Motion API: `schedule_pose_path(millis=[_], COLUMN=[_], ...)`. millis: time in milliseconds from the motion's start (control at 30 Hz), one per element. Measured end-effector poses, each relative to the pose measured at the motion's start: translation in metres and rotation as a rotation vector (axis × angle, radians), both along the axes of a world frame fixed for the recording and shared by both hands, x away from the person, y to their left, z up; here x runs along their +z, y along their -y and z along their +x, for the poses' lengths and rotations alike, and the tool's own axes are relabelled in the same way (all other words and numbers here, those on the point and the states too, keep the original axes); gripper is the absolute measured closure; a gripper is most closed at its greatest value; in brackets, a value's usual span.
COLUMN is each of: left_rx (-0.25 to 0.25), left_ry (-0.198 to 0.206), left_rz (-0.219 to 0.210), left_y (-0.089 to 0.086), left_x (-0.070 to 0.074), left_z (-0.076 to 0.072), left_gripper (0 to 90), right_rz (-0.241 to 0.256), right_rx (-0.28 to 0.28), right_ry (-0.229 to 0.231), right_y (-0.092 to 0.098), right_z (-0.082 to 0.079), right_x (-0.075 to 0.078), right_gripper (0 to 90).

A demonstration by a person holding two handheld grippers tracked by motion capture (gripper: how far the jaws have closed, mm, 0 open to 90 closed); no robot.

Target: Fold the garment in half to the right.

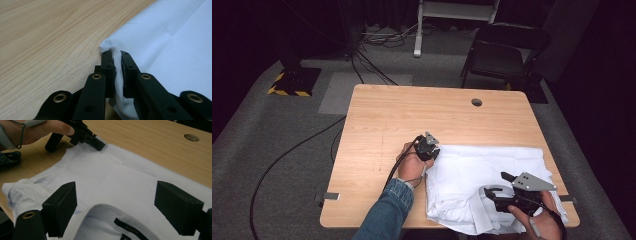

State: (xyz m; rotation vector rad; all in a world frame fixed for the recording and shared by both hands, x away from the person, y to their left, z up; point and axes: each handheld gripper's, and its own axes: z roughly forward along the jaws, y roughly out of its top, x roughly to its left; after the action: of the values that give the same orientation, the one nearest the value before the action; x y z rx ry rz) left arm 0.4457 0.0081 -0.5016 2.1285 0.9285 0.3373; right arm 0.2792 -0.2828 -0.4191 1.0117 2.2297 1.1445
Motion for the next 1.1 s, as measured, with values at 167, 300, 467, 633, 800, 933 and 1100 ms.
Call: schedule_pose_path(millis=[167, 300, 467, 633, 800, 933, 1100], left_rx=[-0.007, -0.006, -0.009, -0.009, -0.012, -0.015, -0.015], left_ry=[-0.002, 0.000, -0.014, -0.015, -0.017, -0.022, -0.020], left_rz=[-0.003, 0.005, -0.015, -0.017, -0.019, -0.022, -0.021], left_y=[0.000, 0.000, -0.001, -0.001, -0.001, -0.002, -0.002], left_x=[0.000, 0.000, 0.000, 0.000, 0.000, 0.000, 0.000], left_z=[0.001, 0.000, 0.002, 0.002, 0.002, 0.003, 0.003], left_gripper=[83.2, 83.2, 83.1, 83.1, 82.8, 82.7, 82.7], right_rz=[0.000, 0.003, 0.008, 0.013, 0.012, 0.015, 0.015], right_rx=[0.017, 0.027, 0.039, 0.069, 0.093, 0.108, 0.121], right_ry=[0.003, -0.001, 0.005, -0.001, 0.003, -0.018, -0.024], right_y=[-0.011, -0.020, -0.031, -0.045, -0.057, -0.066, -0.076], right_z=[-0.002, -0.005, -0.010, -0.012, -0.014, -0.014, -0.014], right_x=[-0.002, -0.003, -0.005, -0.008, -0.013, -0.020, -0.025], right_gripper=[18.3, 18.3, 18.4, 18.4, 18.4, 18.4, 18.4])
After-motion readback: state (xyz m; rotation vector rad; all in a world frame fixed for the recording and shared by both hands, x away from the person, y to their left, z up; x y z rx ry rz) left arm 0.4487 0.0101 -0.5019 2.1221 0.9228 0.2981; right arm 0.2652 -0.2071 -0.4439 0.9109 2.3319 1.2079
